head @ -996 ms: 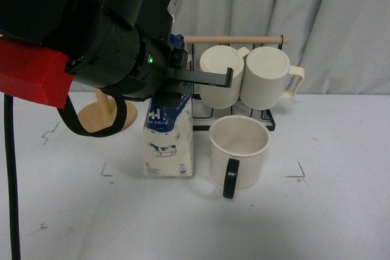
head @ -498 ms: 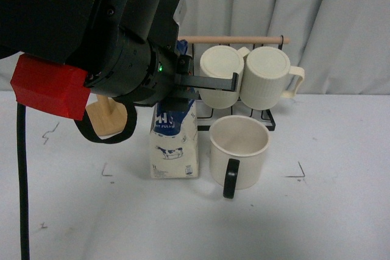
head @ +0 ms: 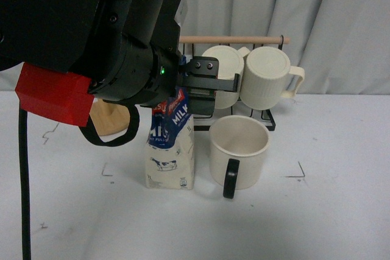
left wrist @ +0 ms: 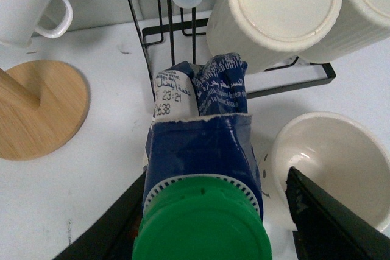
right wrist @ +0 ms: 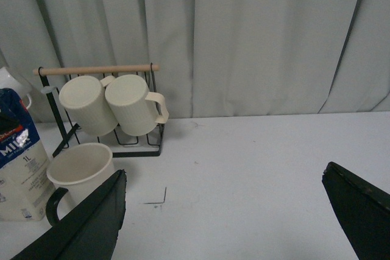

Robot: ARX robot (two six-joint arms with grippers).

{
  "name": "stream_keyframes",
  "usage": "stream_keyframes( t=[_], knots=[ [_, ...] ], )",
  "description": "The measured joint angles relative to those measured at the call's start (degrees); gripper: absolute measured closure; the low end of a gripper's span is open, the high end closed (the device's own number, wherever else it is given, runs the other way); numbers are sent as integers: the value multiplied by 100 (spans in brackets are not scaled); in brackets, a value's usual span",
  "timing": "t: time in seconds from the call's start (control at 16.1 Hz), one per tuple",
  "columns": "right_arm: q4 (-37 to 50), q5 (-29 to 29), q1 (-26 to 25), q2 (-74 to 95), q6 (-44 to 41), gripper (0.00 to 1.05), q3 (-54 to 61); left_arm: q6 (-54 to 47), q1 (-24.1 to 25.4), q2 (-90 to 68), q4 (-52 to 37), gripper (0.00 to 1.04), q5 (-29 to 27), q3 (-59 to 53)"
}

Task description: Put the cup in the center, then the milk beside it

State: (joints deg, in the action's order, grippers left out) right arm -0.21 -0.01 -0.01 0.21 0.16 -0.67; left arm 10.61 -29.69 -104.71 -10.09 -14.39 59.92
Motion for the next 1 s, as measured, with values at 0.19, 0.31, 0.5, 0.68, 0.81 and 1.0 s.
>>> stream_keyframes(
  t=[0.19, 0.31, 0.5, 0.68, 0.81, 1.0],
  knots=[
    [2, 0, 0, 0, 0, 6, 0, 120, 122, 501, 52, 5, 79, -192],
    [2, 0, 0, 0, 0, 6, 0, 249, 258, 1384, 234, 7, 44, -310],
    [2, 0, 0, 0, 0, 6, 0, 214, 328, 2597, 243, 7, -44, -732],
    [2, 0, 0, 0, 0, 6, 0, 11, 811, 3711, 380, 7, -11, -979],
    [0, 2, 0, 0, 0, 6, 0, -654, 1408, 4697, -1132, 31, -192, -2144],
    [0, 0, 0, 0, 0, 6, 0, -953, 1834, 5359, -1617, 69, 310, -3593]
  ],
)
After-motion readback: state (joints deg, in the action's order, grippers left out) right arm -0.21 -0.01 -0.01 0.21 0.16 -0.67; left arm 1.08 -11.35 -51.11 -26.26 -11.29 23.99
